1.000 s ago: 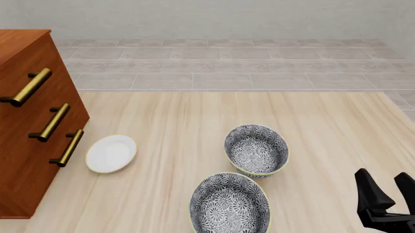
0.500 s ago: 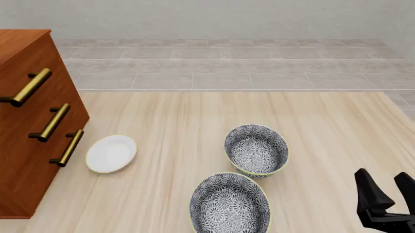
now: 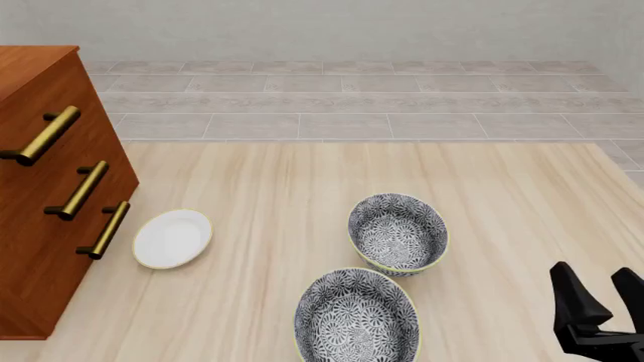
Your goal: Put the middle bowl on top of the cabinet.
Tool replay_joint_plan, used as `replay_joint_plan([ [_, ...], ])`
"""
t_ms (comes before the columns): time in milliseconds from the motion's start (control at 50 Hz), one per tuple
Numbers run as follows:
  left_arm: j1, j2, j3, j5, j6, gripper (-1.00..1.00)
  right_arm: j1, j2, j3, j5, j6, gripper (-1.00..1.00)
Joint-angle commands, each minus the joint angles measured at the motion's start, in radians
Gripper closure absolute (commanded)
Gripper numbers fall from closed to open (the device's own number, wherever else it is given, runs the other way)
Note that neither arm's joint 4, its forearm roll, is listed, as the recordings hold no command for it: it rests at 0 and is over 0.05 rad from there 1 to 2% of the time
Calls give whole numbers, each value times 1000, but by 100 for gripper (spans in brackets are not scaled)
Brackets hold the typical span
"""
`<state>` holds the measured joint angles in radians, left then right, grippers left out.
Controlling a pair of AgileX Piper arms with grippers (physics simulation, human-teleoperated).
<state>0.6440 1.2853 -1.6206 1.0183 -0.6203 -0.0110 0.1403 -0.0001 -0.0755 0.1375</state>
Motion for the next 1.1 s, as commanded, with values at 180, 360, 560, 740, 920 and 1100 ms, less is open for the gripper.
replay_joint_plan([
  [180, -7, -10, 0, -7, -5, -100, 0, -1, 0, 0, 3, -100],
  [360, -12, -15, -5, -5, -8, -100, -1, -3, 0, 2, 4, -100],
  [560, -9, -27, -33, 6, -9, -100, -2, -4, 0, 3, 8, -100],
  [740, -11, -47, -61, 18, -15, -100, -2, -6, 0, 5, 12, -100],
  [920, -8, -56, -66, 17, -16, -100, -5, -10, 0, 7, 16, -100],
  [1100, -1, -69, -82, 20, -17, -100, -6, -10, 0, 8, 18, -100],
])
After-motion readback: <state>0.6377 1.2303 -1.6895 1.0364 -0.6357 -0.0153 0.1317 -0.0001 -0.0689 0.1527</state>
